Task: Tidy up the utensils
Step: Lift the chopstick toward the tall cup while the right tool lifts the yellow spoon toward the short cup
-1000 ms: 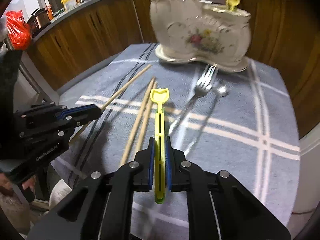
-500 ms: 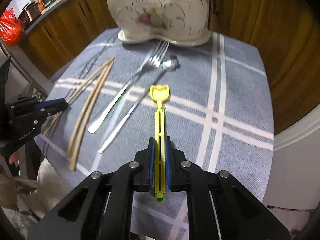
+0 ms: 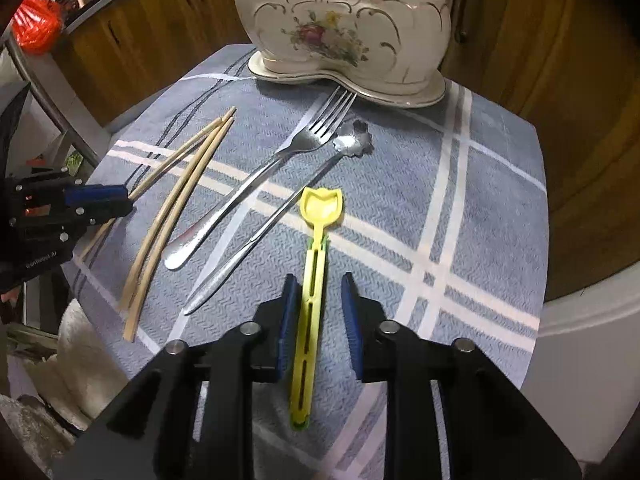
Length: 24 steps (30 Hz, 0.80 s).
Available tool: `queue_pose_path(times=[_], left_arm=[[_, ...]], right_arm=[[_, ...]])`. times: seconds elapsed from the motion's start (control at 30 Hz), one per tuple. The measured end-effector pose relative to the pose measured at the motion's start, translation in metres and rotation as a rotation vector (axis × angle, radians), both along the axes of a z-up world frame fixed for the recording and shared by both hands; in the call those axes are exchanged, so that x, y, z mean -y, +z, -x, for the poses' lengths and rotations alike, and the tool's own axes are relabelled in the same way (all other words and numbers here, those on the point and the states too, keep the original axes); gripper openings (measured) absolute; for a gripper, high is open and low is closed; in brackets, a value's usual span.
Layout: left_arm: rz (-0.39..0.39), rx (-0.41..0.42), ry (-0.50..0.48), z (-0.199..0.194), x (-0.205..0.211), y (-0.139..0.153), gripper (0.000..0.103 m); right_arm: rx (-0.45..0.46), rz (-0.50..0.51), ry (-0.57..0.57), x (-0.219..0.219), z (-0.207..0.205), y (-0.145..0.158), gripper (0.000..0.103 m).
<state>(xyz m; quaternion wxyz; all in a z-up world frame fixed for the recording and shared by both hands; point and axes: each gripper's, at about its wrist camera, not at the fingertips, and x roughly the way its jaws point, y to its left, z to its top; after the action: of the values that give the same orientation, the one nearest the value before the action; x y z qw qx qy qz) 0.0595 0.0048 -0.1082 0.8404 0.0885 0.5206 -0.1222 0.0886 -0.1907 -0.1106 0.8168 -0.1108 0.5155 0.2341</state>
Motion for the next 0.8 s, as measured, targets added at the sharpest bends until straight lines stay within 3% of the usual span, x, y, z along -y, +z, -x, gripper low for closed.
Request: queue_pose_path(times=[0.07,0.13,0.33,0.53,0.7,0.8], left_arm=[[-0.008,0.005,-0.004,-0.001,0.001,0.0,0.013],[-0.028,0.016,-0.007,-0.001,0.002,0.0,0.005],[0.016,0.062,0.019,-0.002,-0.011,0.011,0.005],[0.11,0.227,0.06,-0.009,-0.027,0.057,0.005],[0.223,0.417,0.074,-0.016,-0.032,0.102,0.005],[0.255,0.479,0.082,-0.026,-0.03,0.116,0.005]], right_arm=[[0.007,-0.007,0.0,0.001,-0.001,-0.001,0.01],[0.007,-0.022,-0.005,0.003,-0.002,-0.001,0.01],[0.04,-0.086,-0.024,0.015,0.0,0.009,0.01],[0.137,-0.251,-0.053,0.031,-0.009,0.047,0.01],[0.279,-0.369,-0.078,0.037,-0.023,0.085,0.01],[0.343,-0.441,-0.115,0.044,-0.037,0.102,0.01]])
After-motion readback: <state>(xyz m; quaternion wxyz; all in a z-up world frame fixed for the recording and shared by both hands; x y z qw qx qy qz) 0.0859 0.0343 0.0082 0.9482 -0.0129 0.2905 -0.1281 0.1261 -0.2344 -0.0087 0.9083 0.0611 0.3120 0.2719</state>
